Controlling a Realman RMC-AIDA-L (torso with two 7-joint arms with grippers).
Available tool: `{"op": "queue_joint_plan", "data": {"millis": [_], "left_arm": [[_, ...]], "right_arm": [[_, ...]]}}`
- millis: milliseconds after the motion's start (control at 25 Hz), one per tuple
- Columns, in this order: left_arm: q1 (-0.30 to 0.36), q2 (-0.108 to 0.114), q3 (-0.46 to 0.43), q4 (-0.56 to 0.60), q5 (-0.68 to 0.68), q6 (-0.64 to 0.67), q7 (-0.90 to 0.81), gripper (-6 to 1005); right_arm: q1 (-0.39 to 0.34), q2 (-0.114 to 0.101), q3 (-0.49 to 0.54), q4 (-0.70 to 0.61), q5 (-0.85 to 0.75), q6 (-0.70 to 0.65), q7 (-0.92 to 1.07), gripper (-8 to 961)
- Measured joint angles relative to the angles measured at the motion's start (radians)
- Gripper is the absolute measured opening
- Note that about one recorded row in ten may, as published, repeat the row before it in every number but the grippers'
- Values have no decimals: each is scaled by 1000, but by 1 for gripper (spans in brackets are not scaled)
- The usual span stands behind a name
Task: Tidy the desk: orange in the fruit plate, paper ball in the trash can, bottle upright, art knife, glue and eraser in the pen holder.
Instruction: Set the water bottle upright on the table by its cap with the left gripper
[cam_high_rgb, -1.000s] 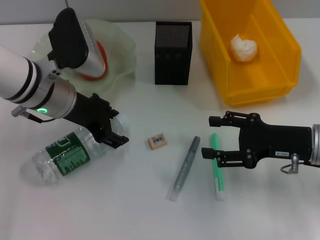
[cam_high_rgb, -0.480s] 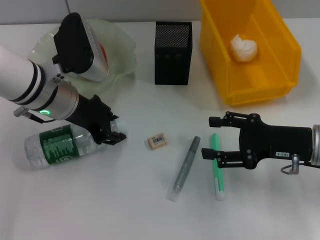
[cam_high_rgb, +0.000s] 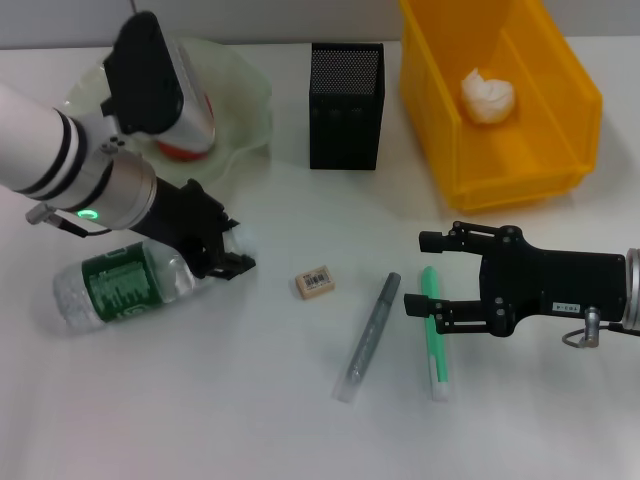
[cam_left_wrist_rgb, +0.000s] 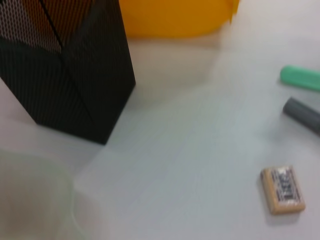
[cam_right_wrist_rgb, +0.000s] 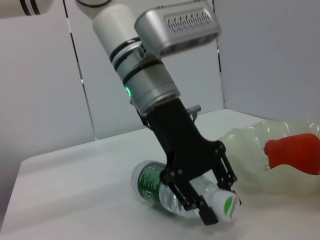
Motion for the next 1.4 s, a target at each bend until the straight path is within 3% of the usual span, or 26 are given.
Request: {"op": "queue_joint_plan", "data": {"millis": [160, 200, 400, 600, 1120, 1400], "left_arm": [[7, 0, -5, 15, -12, 9, 0, 447], [37, 3, -42, 73, -76, 44, 8, 447], [72, 4, -139, 113, -168, 113, 62, 447], [95, 5, -250, 116, -242, 189, 134, 447], [152, 6, -423, 108, -377, 298, 287, 447], [177, 7, -456, 109, -412, 321, 315, 446]], "right_arm": [[0, 0, -1, 0, 0, 0, 0, 813], [0, 0, -2, 0, 0, 0, 1, 813], [0, 0, -4, 0, 1, -1, 1, 813], [0, 0, -4, 0, 0, -1, 1, 813], [7, 0, -4, 0, -6, -3, 2, 813], [12, 1, -4, 11, -6, -5, 2, 813]]}}
